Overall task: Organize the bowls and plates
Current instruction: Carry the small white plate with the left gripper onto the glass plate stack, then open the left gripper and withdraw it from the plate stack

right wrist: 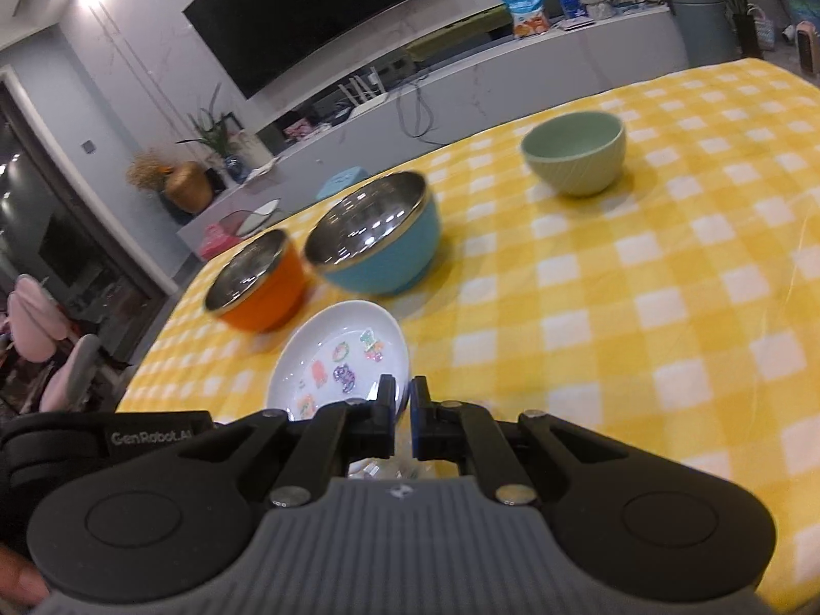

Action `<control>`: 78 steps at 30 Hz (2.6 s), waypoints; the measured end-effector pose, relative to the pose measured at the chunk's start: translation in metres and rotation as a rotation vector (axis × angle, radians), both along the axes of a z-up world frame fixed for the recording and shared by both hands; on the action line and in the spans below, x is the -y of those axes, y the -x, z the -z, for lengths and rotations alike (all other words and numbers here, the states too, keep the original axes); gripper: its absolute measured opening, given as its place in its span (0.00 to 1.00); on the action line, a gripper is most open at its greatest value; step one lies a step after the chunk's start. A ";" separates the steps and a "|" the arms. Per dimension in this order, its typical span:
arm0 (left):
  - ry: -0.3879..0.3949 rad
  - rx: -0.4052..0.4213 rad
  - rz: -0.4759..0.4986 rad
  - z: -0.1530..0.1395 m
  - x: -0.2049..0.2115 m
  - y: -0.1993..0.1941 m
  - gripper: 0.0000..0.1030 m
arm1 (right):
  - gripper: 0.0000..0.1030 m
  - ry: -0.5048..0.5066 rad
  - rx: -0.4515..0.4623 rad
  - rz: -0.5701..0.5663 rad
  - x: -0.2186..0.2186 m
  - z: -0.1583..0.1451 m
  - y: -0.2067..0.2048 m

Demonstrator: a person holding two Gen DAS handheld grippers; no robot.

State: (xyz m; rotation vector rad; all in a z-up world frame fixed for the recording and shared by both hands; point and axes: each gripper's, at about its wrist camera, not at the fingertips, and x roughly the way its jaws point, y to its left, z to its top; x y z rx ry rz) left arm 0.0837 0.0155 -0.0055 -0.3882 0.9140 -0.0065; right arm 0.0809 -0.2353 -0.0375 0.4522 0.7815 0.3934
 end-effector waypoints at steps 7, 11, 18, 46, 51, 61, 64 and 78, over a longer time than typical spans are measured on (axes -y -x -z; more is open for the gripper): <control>0.007 -0.026 -0.019 0.009 -0.019 0.026 0.07 | 0.03 -0.016 -0.022 -0.059 -0.014 0.011 0.023; 0.043 -0.051 -0.037 0.020 -0.031 0.034 0.06 | 0.03 0.049 -0.025 -0.100 -0.027 0.016 0.026; 0.110 -0.056 -0.033 0.031 -0.040 0.041 0.06 | 0.03 0.039 -0.083 -0.094 -0.024 0.027 0.022; 0.164 -0.043 -0.022 0.038 -0.048 0.050 0.11 | 0.04 0.023 -0.142 -0.108 -0.023 0.034 0.023; 0.159 -0.046 -0.031 0.038 -0.048 0.050 0.11 | 0.07 0.022 -0.138 -0.101 -0.022 0.033 0.023; 0.173 -0.013 -0.062 0.035 -0.053 0.052 0.20 | 0.16 0.010 -0.124 -0.082 -0.020 0.032 0.023; 0.171 -0.004 -0.067 0.034 -0.053 0.051 0.23 | 0.21 0.019 -0.108 -0.075 -0.021 0.030 0.025; 0.093 0.046 -0.064 0.002 -0.047 0.022 0.32 | 0.33 0.060 -0.050 0.029 -0.014 0.005 0.011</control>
